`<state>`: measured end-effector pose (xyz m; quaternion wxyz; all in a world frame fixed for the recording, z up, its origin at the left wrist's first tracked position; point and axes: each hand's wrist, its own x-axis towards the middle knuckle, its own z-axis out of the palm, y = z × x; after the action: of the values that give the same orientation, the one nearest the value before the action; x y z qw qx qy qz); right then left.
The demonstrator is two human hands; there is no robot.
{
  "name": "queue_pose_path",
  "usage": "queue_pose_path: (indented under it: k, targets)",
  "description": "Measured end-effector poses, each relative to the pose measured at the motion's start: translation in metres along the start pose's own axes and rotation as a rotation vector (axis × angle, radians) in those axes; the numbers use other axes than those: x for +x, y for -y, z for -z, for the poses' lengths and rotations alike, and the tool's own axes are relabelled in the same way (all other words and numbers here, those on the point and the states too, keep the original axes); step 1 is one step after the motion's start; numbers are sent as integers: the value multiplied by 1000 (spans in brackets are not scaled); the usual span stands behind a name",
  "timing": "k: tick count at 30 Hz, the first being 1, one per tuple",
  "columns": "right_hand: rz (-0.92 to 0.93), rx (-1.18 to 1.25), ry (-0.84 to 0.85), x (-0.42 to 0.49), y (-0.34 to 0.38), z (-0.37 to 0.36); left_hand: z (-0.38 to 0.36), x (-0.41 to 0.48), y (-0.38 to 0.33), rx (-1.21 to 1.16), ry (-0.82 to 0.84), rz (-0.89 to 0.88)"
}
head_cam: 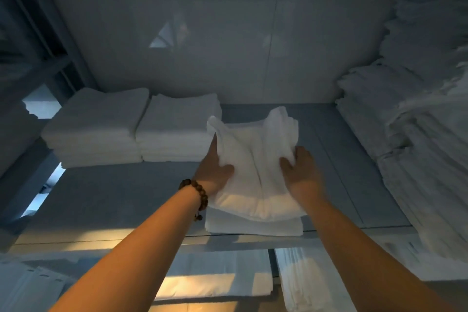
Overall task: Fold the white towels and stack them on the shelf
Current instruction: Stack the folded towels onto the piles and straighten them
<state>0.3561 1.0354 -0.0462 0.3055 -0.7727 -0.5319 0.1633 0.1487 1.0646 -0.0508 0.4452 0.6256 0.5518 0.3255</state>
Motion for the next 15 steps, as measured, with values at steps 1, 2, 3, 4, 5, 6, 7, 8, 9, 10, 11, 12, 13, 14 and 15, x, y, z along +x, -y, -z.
queue_pose_path:
  k: [1,2,3,4,5,6,7,8,9,10,11,12,13,14,15]
  targets:
    - [19,-9,0,2,5,3,2,0,-5,15,-14,-13]
    - [34,-12,5,4,10,5,6,0,-10,29,-27,-21]
    - [50,-7,11,8,16,8,10,0,-16,40,-37,-26]
    - [66,6,15,11,22,10,16,1,-22,47,-45,-30]
    - [83,21,17,14,28,12,22,1,-27,47,-51,-36]
    - [105,34,18,17,35,15,28,2,-33,44,-58,-41]
    - [130,44,15,21,43,17,36,3,-39,44,-66,-46]
    - [157,56,13,25,51,20,43,3,-46,48,-79,-49]
    - [184,73,12,29,59,22,51,4,-52,51,-93,-50]
    - [210,95,13,32,68,24,59,4,-58,48,-111,-50]
    - [234,121,17,35,77,26,66,4,-64,43,-130,-50]
    - [259,143,20,38,86,27,74,3,-68,40,-153,-52]
    - [285,151,20,40,94,27,81,1,-71,38,-178,-55]
    - [308,143,18,41,103,25,88,0,-73,34,-205,-59]
    - [324,132,17,41,111,23,94,-3,-73,32,-230,-60]
